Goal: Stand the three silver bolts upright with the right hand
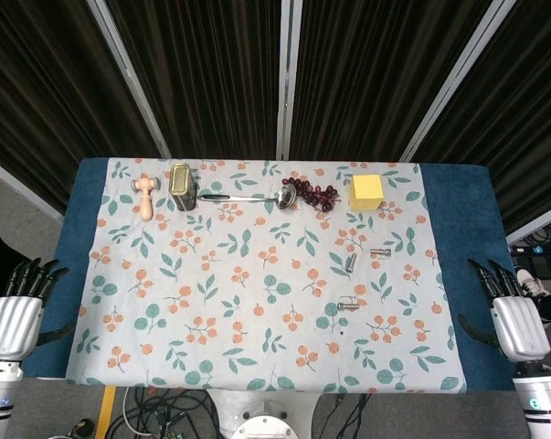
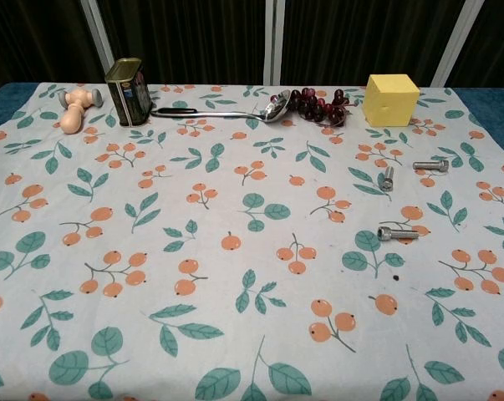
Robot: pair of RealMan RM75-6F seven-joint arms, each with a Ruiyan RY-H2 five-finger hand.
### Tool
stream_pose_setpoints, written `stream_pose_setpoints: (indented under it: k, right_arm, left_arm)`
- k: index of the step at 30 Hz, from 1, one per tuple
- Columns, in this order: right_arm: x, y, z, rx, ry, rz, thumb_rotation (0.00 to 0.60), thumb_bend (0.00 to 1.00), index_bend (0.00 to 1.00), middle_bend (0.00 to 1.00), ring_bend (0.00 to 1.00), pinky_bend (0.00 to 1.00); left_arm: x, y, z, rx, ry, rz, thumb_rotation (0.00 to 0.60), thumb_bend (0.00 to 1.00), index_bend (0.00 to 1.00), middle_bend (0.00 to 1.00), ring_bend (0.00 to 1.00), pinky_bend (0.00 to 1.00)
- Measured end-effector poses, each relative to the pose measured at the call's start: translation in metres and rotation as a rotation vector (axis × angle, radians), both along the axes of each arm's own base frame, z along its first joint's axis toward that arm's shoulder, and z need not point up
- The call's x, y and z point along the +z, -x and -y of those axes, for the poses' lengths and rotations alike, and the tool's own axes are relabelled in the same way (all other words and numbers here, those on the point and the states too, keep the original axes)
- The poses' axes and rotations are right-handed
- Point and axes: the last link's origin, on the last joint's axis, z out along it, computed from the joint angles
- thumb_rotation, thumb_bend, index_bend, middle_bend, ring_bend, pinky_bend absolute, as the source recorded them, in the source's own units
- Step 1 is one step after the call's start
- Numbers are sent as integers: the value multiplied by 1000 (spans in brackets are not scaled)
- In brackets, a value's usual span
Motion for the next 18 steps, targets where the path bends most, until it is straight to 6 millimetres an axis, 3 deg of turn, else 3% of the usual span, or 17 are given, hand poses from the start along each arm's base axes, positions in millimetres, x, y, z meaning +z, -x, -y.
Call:
stream_pose_setpoints:
  k: [12, 18]
  right_arm:
    - [-5, -3, 6, 21, -25, -2, 600, 174, 33, 189, 10, 89]
    - [-22, -18, 36, 84, -118, -59, 600, 176, 33, 194, 11, 89]
  left_arm:
    - [0, -1, -1, 8, -2, -3, 600, 0, 175, 115, 7, 0]
    - [-1, -2, -1, 4, -3, 2, 600, 0, 175, 114, 6, 0]
